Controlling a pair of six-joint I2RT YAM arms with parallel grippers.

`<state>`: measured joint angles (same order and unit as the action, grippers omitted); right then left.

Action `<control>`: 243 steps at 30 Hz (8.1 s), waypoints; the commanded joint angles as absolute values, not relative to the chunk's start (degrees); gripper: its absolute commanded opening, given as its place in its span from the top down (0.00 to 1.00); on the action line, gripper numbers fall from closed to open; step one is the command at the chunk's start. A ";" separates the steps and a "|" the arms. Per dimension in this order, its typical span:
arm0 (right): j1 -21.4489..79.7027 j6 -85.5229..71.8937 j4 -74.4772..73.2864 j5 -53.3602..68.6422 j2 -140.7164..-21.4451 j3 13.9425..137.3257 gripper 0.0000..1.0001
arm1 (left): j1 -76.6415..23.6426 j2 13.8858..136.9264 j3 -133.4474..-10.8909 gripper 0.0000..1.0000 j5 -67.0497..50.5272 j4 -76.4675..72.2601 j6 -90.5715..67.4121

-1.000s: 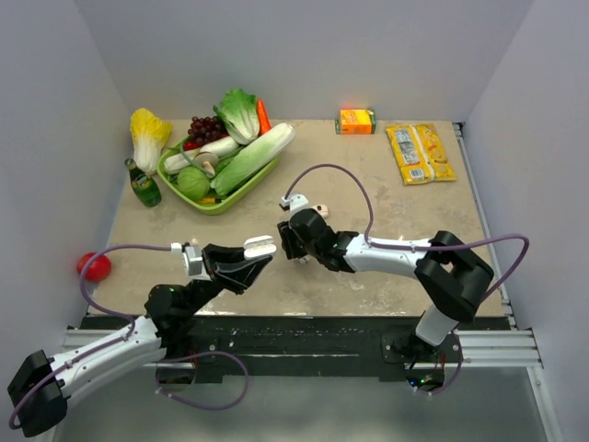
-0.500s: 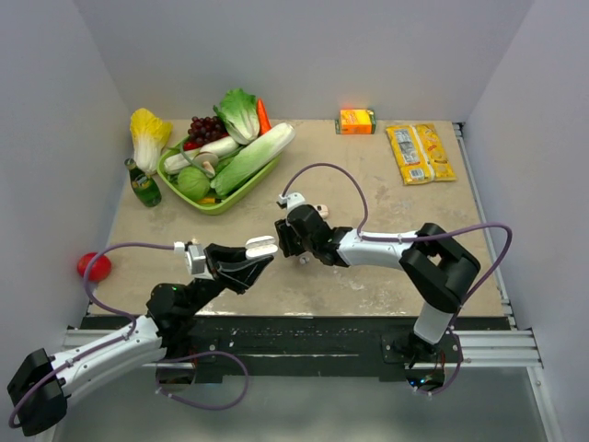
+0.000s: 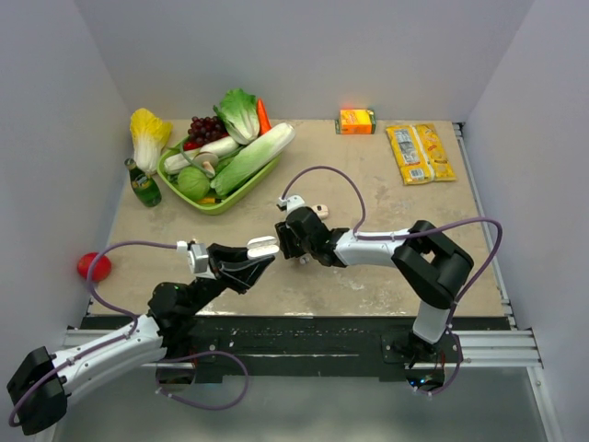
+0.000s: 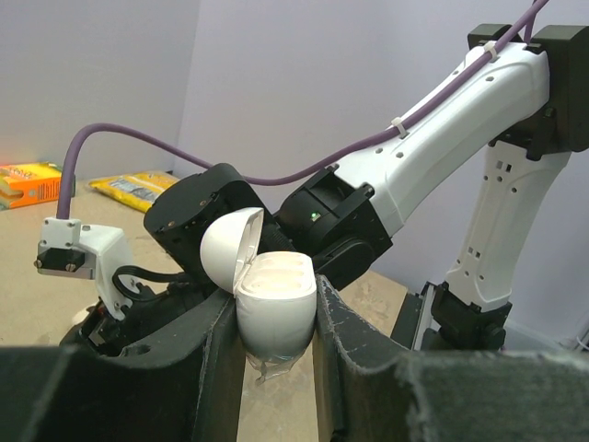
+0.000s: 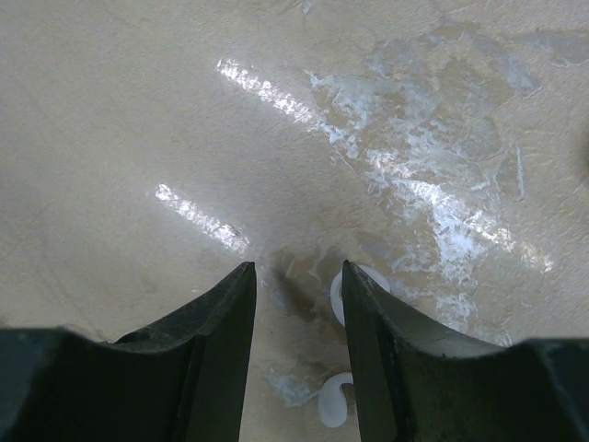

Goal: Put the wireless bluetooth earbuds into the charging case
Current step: Pick up the earbud from the center of the board, then place the earbud in the charging case, then pick up the earbud from the center of the board.

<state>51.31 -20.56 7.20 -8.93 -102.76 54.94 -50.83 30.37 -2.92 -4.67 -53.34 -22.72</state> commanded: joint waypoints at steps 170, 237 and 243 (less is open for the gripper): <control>66.97 2.20 -29.71 10.90 -48.69 59.77 1.00 | -50.89 51.59 -22.50 1.00 -43.33 -56.69 -19.16; 49.57 -24.87 7.29 -8.70 -86.92 40.26 1.00 | -51.50 37.79 -2.72 1.00 -19.16 -64.42 -24.35; 49.57 -25.23 8.61 -8.88 -87.19 37.71 1.00 | -51.50 38.32 -2.81 1.00 -19.25 -64.42 -24.43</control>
